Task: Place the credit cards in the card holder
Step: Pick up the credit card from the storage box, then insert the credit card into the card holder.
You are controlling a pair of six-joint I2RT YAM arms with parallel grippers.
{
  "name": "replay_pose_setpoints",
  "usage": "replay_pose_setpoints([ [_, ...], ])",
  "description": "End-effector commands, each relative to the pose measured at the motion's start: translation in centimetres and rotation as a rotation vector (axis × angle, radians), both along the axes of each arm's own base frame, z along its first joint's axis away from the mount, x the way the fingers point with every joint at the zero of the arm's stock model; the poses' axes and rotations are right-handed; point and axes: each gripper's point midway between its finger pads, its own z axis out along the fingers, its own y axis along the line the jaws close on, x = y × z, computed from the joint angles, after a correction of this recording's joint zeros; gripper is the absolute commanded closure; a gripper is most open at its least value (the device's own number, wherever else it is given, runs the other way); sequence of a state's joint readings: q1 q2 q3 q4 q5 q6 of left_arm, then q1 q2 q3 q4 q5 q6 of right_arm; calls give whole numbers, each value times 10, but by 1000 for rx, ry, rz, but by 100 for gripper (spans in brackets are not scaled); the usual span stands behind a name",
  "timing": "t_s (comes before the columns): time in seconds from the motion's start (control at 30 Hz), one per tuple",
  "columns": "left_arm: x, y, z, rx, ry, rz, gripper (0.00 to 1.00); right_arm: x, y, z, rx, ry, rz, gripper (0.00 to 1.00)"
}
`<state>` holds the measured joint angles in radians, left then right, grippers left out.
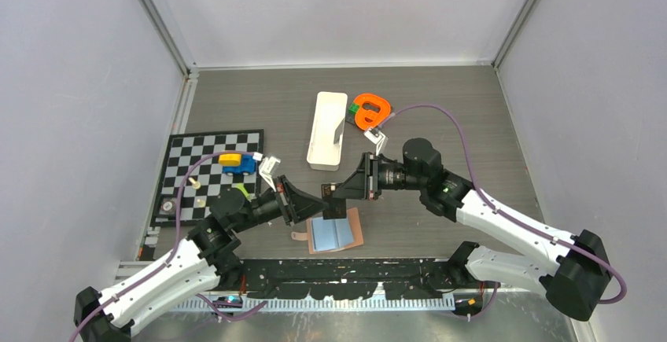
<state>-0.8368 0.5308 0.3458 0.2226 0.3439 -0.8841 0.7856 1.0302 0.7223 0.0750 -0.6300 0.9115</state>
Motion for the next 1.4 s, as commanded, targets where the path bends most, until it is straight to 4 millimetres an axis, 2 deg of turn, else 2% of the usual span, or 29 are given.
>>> replay_pose_setpoints([
  [0.0,4,1,7,-40,-3,29,100,-2,9,26,124,-28,23,91],
  [0.03,5,2,2,-20,14,40,92,0,9,20,109,-17,12,98],
  [0.07,8,5,-7,19,42,64,79,3,8,11,82,-3,-7,99],
  [0.17,18,26,-58,234,182,193,40,13,2,-29,-77,47,-80,100],
  [0.2,19,35,-74,302,222,229,34,15,-1,-45,-137,69,-95,100],
  [0.27,17,51,-107,442,306,280,28,14,-5,-70,-227,107,-101,99],
  [0.33,11,63,-129,544,373,298,26,9,-4,-89,-302,123,-87,100],
  [0.43,3,71,-149,626,436,294,23,1,0,-115,-436,124,-56,100],
  [0.6,2,67,-164,664,464,271,22,-3,4,-157,-598,179,-33,99],
  [0.67,2,65,-170,682,468,256,21,-3,3,-167,-633,197,-34,99],
  [0.93,5,49,-179,713,471,191,26,0,-2,-189,-705,232,-56,99],
  [1.37,3,51,-204,754,521,201,38,1,3,-201,-639,271,-55,100],
])
